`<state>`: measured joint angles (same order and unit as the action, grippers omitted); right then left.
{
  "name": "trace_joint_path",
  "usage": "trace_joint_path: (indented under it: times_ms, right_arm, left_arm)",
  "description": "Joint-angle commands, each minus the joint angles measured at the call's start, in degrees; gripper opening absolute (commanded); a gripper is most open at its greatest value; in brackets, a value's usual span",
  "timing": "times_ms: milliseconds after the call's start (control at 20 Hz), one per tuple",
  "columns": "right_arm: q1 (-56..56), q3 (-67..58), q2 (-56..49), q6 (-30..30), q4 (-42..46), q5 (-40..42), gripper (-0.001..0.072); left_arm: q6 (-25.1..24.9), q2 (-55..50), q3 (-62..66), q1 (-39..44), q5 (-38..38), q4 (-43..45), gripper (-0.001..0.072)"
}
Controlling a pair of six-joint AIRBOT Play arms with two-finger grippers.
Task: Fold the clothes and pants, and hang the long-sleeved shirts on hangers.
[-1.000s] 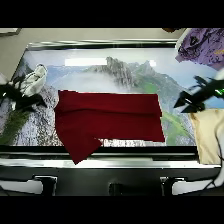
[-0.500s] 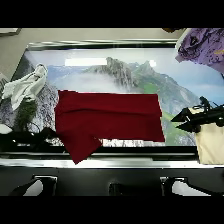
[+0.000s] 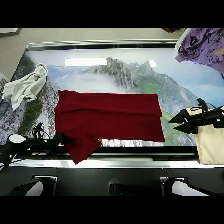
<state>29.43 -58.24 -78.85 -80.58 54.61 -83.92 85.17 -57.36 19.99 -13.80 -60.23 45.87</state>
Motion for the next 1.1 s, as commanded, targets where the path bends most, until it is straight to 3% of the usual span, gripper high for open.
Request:
trace_joint_path:
  times_ms: [0,100,300,600,1050]
  right_arm:
    - [0.0,0.0,0.0,0.0,-0.1,-0.4,0.0479]
    - [0.0,0.0,0.0,0.1,0.9,-1.2,0.048]
    - [0.0,0.1,-0.4,-0.9,6.8,1.4,0.0482]
    - [0.0,5.4,-6.7,2.1,3.5,2.6,0.0487]
    - [-0.1,11.0,-7.1,4.9,1.3,4.6,0.0481]
  left_arm:
    - [-0.2,-2.6,-0.6,2.6,2.9,-1.5,0.0459]
    - [-0.3,-3.2,-0.6,2.9,2.8,-1.6,0.0023]
    - [-0.3,-3.0,-0.6,2.9,2.8,-1.5,0.002]
    - [-0.7,-3.0,-0.6,2.9,2.3,-1.5,0.002]
    - [-0.7,-3.0,-0.6,2.8,2.2,-1.5,0.002]
